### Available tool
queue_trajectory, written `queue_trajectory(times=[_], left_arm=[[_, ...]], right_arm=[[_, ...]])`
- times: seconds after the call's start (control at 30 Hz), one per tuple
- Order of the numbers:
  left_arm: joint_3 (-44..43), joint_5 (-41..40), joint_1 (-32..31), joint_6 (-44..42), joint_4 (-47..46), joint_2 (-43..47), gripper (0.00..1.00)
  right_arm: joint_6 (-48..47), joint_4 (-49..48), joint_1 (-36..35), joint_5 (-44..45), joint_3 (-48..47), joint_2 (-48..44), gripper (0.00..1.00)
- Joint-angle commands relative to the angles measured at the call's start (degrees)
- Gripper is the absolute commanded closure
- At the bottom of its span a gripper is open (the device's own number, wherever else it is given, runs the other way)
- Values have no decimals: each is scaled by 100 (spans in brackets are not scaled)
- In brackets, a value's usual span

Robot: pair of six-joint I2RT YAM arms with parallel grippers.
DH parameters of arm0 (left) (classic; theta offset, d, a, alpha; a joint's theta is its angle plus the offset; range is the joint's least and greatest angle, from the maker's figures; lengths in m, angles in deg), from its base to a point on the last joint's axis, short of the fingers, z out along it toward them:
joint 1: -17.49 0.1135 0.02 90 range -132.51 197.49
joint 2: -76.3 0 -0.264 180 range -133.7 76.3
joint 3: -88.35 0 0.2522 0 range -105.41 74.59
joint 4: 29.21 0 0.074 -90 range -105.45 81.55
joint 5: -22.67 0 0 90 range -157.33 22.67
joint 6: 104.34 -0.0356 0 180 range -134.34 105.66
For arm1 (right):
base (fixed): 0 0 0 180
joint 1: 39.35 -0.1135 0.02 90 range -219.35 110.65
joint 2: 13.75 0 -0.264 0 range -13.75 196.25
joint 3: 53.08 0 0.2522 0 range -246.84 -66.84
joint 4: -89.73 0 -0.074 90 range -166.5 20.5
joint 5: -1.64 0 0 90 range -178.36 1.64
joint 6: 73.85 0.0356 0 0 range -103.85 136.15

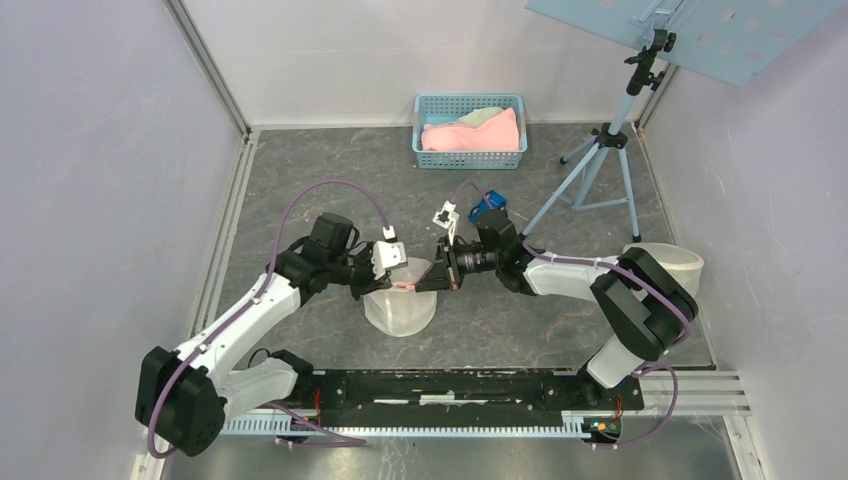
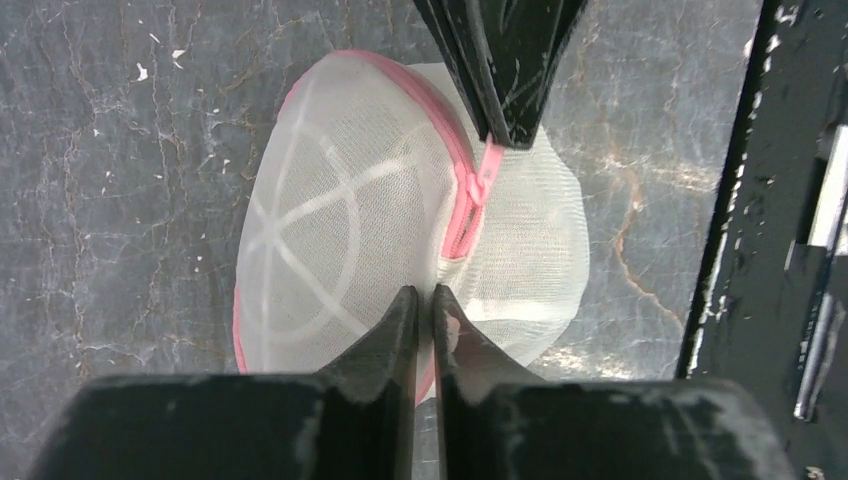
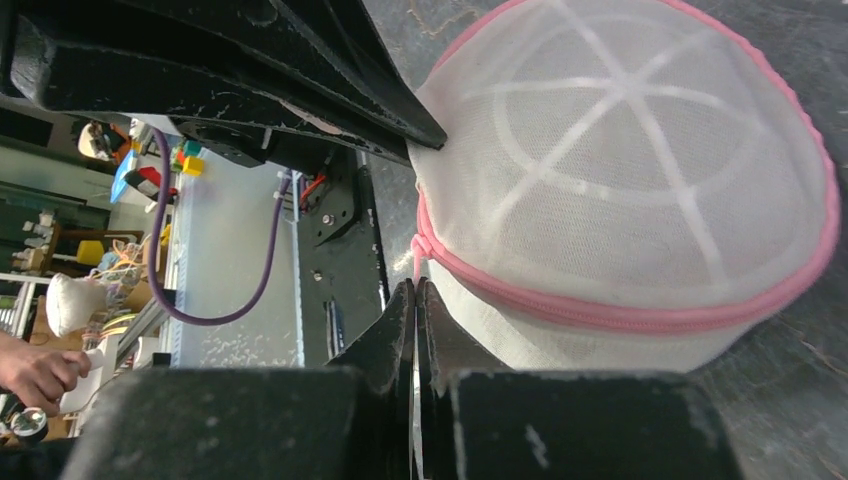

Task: Unzip the laundry bag and remove the bra
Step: Unzip the laundry bag at the center of the board.

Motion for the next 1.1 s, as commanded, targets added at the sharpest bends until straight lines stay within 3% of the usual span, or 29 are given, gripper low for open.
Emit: queue_trajectory(times=[0.0, 0.1, 0.47, 0.5, 0.63, 0.8, 1.07], left_arm=[[0, -301, -3, -553, -264, -231, 89], [-54, -256, -1, -852, -225, -420, 98], [-674, -191, 463, -1626, -299, -957, 97], [-727, -164, 467, -1554, -281, -941, 93], [-977, 379, 473, -1178, 345, -575, 59], [-908, 723, 448, -685, 848, 88, 36], [-979, 515, 237, -440, 962, -293, 33]], right_arm=[[-372, 155, 217, 13, -136, -45, 100], [-401, 132, 300, 19, -25, -95, 100], [-513, 97, 577, 16, 87, -215, 100], [-449, 13, 563, 5, 87, -189, 100], [-131, -304, 480, -31, 102, -126, 100], [348, -800, 344, -25, 132, -27, 100], [542, -1006, 228, 6, 98, 129, 100]])
